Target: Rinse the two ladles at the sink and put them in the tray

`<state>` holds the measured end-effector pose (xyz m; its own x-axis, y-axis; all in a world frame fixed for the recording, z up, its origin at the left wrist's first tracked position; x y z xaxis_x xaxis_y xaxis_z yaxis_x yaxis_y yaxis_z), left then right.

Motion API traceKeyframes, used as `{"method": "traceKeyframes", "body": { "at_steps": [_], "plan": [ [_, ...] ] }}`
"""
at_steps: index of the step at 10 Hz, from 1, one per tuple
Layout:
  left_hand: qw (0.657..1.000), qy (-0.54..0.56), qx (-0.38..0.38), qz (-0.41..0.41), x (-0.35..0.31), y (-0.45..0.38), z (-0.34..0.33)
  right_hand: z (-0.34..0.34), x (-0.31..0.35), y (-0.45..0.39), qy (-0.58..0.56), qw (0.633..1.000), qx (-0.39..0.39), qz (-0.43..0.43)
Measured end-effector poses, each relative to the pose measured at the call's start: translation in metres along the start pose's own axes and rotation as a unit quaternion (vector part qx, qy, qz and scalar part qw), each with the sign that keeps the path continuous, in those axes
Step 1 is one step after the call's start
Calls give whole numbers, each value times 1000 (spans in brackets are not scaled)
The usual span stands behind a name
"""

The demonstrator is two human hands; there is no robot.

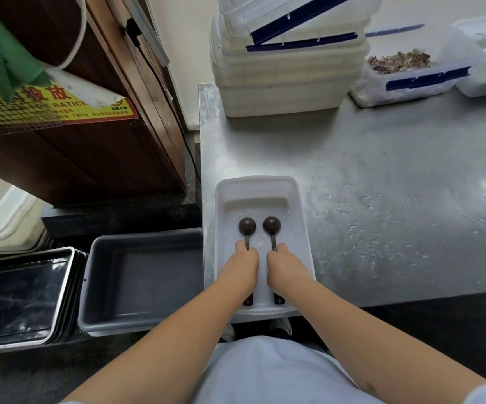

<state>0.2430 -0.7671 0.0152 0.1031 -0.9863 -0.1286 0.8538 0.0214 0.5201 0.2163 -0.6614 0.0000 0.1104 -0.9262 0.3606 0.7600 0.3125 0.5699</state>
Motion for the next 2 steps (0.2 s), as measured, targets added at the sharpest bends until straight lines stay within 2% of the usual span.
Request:
{"method": "traceKeyframes", "body": {
  "at_steps": [2],
  "plan": [
    [999,21,-35,12,1,4,10,10,2,7,-5,998,-28,48]
  ]
}}
Point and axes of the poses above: each hand's wrist, its own y-axis away from the middle knuckle, its own z-axis out of the back of the hand, x = y × z, the point moved 3 cm from there along -y, towards the middle knuckle, and after that the axes turned 9 degrees about -y, right-handed, at the moved point
